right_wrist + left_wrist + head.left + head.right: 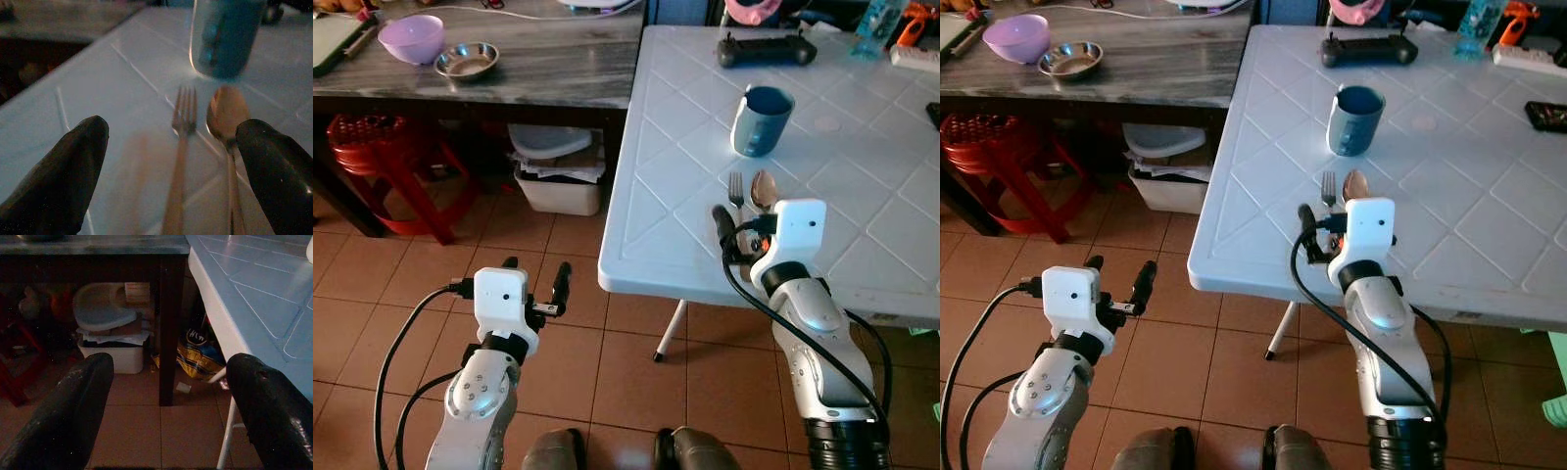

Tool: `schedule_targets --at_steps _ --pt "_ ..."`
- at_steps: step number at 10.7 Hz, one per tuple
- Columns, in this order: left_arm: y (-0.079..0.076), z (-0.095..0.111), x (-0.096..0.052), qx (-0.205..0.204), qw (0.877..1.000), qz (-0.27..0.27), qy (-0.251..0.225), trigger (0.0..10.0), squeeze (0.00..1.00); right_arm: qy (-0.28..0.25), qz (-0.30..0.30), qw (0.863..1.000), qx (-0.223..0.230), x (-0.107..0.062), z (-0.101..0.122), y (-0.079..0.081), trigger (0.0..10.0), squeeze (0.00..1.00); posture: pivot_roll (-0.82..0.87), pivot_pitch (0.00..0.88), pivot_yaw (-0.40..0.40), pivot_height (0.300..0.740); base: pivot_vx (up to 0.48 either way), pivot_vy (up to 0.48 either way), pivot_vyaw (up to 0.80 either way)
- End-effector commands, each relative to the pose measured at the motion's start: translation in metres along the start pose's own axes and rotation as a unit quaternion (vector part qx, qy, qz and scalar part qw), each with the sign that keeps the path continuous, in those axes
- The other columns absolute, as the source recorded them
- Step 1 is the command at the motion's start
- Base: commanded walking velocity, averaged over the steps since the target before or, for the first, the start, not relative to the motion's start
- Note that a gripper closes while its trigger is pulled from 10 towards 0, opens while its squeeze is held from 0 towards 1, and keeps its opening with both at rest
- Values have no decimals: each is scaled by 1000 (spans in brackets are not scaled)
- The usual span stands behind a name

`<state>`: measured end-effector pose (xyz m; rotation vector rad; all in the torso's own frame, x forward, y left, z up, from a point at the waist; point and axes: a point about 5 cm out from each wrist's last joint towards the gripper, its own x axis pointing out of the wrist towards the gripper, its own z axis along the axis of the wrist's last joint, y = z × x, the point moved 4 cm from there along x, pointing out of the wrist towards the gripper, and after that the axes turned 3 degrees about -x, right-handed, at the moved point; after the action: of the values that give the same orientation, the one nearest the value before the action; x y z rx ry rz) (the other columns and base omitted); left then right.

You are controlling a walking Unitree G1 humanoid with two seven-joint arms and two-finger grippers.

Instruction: Setting the table

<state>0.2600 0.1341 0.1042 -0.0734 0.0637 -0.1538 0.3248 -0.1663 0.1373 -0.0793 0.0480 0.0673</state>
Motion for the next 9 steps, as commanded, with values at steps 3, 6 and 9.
schedule_targets --at_steps 3,6,9 --pt "2 1 -5 8 1000 1 6 10000 0 20 -5 1000 -10 8 -4 -7 10000 0 2 175 48 740 0 0 0" --pt "2 0 -8 10 1000 0 11 10000 0 33 2 999 -4 16 -5 -11 10000 0 8 183 52 740 0 0 0" --pt "3 -1 -10 14 1000 4 17 10000 0 49 32 998 9 15 -9 2 4078 0 11 189 50 740 0 0 0"
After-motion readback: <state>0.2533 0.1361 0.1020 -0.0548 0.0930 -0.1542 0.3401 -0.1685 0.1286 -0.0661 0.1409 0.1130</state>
